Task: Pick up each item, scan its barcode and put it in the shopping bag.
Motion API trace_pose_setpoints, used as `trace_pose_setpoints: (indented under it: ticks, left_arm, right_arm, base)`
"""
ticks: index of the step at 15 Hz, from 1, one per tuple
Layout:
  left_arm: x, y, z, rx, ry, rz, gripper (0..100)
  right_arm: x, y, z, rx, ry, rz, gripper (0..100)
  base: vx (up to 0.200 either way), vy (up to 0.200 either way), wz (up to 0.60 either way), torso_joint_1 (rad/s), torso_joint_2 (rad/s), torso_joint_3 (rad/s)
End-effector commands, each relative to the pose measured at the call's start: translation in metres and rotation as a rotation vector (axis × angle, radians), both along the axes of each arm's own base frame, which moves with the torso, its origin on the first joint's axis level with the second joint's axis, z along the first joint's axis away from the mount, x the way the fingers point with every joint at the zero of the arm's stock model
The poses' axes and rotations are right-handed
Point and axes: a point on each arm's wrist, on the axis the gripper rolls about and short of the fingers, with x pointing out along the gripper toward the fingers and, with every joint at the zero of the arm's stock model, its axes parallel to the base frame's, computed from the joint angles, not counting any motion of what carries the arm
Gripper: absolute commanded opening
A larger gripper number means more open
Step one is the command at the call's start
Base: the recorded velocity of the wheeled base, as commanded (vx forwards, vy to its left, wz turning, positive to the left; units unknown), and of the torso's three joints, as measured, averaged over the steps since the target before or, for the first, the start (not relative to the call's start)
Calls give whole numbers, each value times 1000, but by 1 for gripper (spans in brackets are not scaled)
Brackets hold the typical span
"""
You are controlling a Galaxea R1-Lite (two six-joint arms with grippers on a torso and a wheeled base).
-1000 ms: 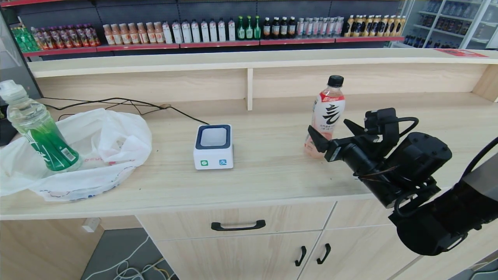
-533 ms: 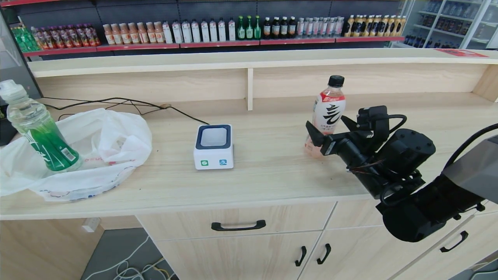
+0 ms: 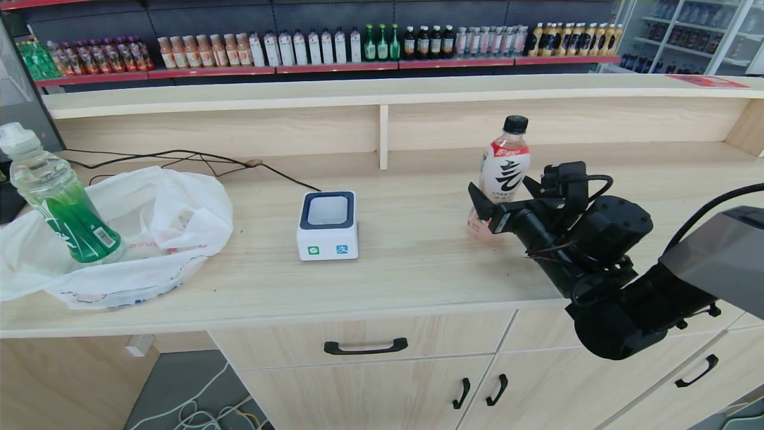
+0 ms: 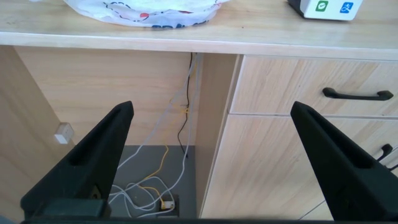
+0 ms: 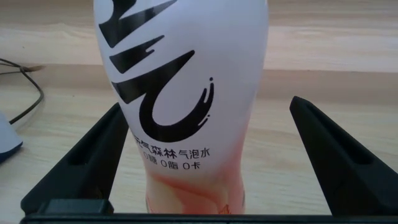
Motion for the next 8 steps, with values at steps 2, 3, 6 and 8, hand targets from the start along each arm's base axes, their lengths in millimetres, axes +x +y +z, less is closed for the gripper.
trace_pose_setpoints:
  ticks: [2, 3, 6, 8]
  left_arm:
    - [0, 0, 0, 0, 0, 0, 100]
    - [0, 0, 0, 0, 0, 0, 100]
    - [0, 0, 0, 0, 0, 0, 100]
    - [0, 0, 0, 0, 0, 0, 100]
  right_arm:
    - [8, 4, -2, 5, -15, 4, 100]
    - [11, 5, -1, 7, -24, 4, 100]
    - [19, 7, -1, 12, -40, 4, 100]
    - [20, 8, -2, 14, -41, 4, 100]
  base:
    - [0, 0, 0, 0, 0, 0]
    - [0, 0, 0, 0, 0, 0]
    - [0, 0, 0, 0, 0, 0]
    - [0, 0, 0, 0, 0, 0]
